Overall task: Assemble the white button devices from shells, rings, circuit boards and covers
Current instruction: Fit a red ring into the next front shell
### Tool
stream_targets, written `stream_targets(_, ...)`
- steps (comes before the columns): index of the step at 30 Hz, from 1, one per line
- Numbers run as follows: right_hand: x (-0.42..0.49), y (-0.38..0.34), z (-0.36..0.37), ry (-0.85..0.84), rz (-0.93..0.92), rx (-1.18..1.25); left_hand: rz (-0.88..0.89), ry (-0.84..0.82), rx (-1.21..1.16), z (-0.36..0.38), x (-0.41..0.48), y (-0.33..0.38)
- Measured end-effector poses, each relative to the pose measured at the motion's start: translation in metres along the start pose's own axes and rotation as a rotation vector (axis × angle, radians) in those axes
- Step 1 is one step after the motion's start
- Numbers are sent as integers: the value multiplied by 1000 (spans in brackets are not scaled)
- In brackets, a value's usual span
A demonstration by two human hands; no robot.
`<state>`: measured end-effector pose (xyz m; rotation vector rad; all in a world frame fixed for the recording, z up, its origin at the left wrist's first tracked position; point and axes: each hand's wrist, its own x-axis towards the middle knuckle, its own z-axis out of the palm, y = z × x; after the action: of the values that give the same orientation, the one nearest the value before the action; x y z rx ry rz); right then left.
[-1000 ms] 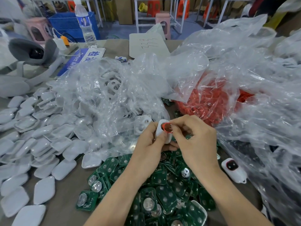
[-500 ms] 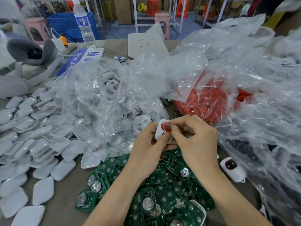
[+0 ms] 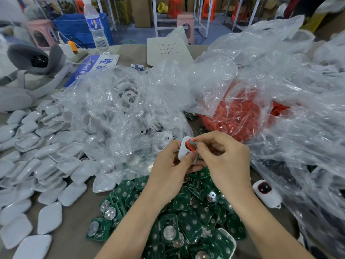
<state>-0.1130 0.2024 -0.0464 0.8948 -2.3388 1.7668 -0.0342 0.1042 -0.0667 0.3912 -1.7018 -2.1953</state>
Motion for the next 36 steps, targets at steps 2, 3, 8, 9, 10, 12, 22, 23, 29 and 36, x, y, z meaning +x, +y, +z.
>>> stream_targets(2,-1,0,1,9,-42,-30,-5,3,-8,0,0,0)
stream_targets(3,-1,1,2,19,-66,-51,-6,6,-13,1,0,0)
stream_targets(8,-4,2,5,57,-137,-129,-4,11,-28,2,-1,0)
stream_targets(9,-4,2,5,56,-139,-138,-5,11,-28,2,-1,0)
stream_targets(10,-3,2,5,53,-140,-143,-5,13,-25,2,-1,0)
stream_targets(12,-2,3,5,42,-141,-147,-5,17,-22,1,-1,-1)
stream_targets(22,-1,4,2,10,-151,-140,3,6,10,0,-1,-3)
stream_targets(23,-1,4,3,17,-152,-144,5,9,22,0,-1,-3)
stream_targets(29,-2,4,3,47,-163,-148,42,33,89,3,-1,-5)
stream_targets(36,-1,5,3,25,-261,-188,74,93,115,2,0,-5)
